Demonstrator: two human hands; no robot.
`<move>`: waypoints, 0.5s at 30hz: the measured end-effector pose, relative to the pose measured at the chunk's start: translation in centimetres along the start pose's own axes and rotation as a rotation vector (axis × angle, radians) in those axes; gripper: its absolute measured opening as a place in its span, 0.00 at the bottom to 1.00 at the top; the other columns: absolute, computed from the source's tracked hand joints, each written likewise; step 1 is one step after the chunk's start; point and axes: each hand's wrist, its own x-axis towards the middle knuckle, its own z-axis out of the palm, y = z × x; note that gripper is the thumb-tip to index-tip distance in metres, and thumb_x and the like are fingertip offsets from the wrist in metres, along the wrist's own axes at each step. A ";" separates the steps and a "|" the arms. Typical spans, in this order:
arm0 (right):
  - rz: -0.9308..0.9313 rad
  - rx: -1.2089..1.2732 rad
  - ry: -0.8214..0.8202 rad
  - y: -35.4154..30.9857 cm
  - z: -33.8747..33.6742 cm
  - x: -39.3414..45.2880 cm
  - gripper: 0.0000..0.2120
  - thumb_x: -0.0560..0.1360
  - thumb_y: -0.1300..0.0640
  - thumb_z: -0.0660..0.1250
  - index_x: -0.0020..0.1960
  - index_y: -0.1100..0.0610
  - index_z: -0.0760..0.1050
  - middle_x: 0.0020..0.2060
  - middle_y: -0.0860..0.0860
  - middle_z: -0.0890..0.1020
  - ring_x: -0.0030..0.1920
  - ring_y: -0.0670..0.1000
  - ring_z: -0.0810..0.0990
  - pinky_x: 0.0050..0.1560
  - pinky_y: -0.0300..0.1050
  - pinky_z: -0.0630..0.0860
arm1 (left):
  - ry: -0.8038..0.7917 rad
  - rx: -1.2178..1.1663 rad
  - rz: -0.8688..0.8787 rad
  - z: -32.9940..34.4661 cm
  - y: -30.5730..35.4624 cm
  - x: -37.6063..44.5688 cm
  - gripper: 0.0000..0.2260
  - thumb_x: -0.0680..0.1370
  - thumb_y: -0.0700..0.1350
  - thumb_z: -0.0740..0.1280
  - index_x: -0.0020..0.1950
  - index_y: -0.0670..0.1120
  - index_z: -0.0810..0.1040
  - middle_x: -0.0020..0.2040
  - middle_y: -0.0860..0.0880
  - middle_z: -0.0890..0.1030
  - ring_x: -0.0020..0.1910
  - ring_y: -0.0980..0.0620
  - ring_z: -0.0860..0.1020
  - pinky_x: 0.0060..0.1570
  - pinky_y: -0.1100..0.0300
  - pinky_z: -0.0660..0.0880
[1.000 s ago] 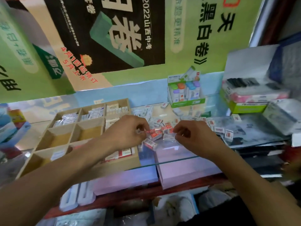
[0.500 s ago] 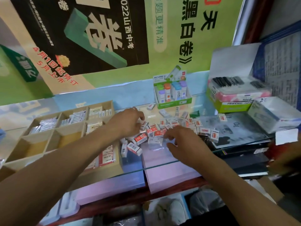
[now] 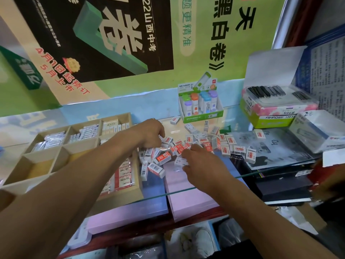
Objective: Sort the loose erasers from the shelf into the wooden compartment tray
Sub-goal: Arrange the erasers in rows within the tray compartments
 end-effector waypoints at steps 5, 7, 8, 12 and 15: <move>0.031 0.074 -0.044 -0.4 -0.8 0.3 0.13 0.76 0.56 0.66 0.61 0.54 0.74 0.55 0.51 0.72 0.53 0.53 0.75 0.46 0.44 0.71 | 0.034 -0.061 0.023 0.2 -0.8 -0.5 0.10 0.73 0.41 0.72 0.54 0.49 0.81 0.55 0.49 0.79 0.52 0.51 0.76 0.49 0.60 0.72; 0.039 0.076 -0.038 -0.7 -1.3 0.4 0.12 0.76 0.55 0.67 0.59 0.53 0.75 0.55 0.51 0.72 0.54 0.53 0.75 0.44 0.45 0.67 | 0.084 -0.132 0.033 0.1 -0.9 -0.9 0.09 0.72 0.40 0.73 0.49 0.50 0.79 0.52 0.49 0.79 0.47 0.52 0.75 0.45 0.61 0.70; 0.043 0.087 -0.029 -0.8 -1.6 0.5 0.12 0.76 0.54 0.67 0.59 0.53 0.75 0.55 0.51 0.72 0.54 0.53 0.75 0.43 0.45 0.67 | 0.132 -0.192 0.034 0.0 -0.9 -1.1 0.10 0.72 0.39 0.74 0.47 0.51 0.77 0.50 0.49 0.79 0.44 0.53 0.75 0.44 0.62 0.70; 0.034 0.233 0.059 -1.4 -2.4 0.7 0.13 0.76 0.52 0.67 0.60 0.50 0.74 0.56 0.50 0.72 0.52 0.52 0.76 0.51 0.48 0.76 | 0.341 -0.554 0.000 -0.6 -1.0 -3.7 0.12 0.71 0.38 0.75 0.49 0.51 0.79 0.43 0.51 0.77 0.38 0.55 0.76 0.38 0.64 0.71; 0.015 0.304 0.055 -1.8 -2.5 1.0 0.10 0.76 0.52 0.66 0.57 0.49 0.73 0.53 0.50 0.77 0.51 0.51 0.77 0.51 0.50 0.77 | 0.438 -0.651 -0.029 -1.0 -1.8 -6.8 0.11 0.71 0.40 0.76 0.48 0.53 0.82 0.42 0.54 0.78 0.37 0.58 0.75 0.38 0.68 0.70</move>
